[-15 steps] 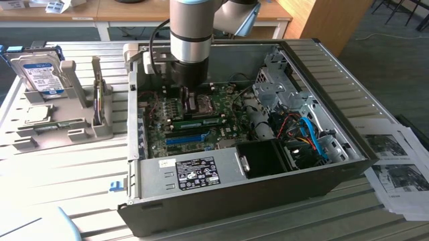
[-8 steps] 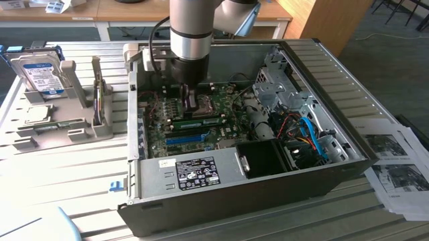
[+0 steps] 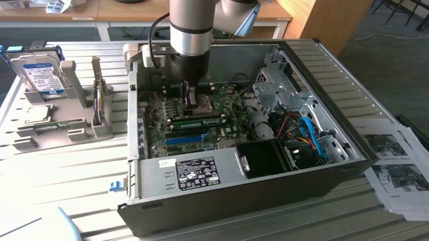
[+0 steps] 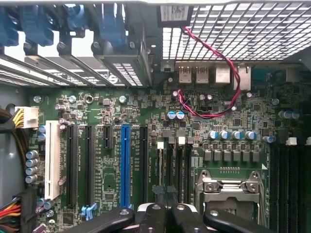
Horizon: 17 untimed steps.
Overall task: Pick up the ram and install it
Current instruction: 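Insert the ram into the slot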
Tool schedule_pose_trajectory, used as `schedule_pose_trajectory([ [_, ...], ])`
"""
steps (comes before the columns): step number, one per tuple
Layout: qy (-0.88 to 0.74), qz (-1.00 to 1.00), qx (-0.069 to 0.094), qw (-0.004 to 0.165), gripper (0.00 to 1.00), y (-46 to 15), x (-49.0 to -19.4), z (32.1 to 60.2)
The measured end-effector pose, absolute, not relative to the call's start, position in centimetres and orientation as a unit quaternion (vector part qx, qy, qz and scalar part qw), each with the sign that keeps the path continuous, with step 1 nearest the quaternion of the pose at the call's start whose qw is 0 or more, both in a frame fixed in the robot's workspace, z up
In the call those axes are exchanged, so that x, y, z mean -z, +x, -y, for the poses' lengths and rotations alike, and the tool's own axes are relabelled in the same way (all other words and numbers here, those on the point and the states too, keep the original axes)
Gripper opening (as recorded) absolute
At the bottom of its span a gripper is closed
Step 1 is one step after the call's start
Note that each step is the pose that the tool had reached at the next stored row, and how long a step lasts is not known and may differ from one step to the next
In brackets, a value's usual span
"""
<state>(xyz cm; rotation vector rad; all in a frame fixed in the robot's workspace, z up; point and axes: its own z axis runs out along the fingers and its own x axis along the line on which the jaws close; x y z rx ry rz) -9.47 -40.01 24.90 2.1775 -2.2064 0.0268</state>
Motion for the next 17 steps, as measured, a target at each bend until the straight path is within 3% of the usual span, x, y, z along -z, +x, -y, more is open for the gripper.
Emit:
schedule_pose_trajectory([
  [17, 0.702, 0.712, -0.009, 0.021, 0.09, -9.08, -25.62, 40.01],
])
